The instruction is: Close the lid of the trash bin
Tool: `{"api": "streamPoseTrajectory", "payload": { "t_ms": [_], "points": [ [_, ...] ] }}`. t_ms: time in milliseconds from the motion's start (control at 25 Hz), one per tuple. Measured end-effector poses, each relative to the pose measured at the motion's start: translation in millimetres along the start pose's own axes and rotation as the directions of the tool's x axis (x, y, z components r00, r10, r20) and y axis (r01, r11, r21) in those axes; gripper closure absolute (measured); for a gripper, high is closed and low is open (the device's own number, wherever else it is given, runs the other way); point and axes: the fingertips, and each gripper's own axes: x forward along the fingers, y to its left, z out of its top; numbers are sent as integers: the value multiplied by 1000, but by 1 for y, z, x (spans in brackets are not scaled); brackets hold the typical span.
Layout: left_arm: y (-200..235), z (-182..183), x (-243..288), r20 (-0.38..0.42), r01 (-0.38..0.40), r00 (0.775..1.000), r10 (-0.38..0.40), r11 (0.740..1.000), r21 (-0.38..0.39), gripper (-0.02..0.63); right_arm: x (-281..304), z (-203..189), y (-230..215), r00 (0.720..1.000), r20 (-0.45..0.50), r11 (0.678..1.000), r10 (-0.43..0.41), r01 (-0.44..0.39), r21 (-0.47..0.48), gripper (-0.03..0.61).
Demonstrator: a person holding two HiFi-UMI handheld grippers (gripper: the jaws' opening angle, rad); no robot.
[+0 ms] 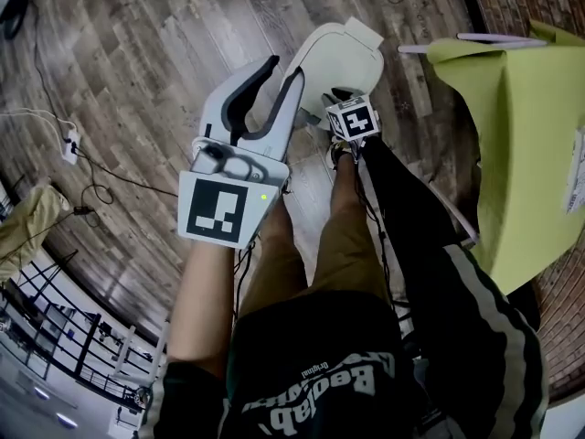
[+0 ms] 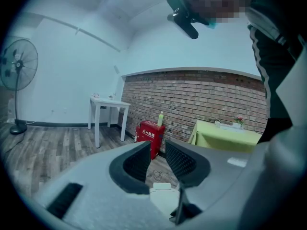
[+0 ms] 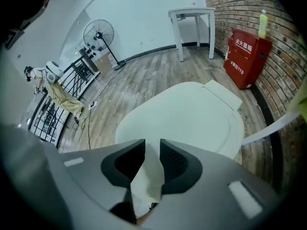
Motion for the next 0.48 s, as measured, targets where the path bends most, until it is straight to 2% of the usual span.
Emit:
{"api": "streamPoseTrajectory", "payload": {
  "t_ms": [480],
  "points": [
    [6, -10, -2, -11, -11, 1000, 11, 1000, -9, 503, 8, -3, 1, 999, 4, 998, -50, 50, -27, 466]
  ]
}}
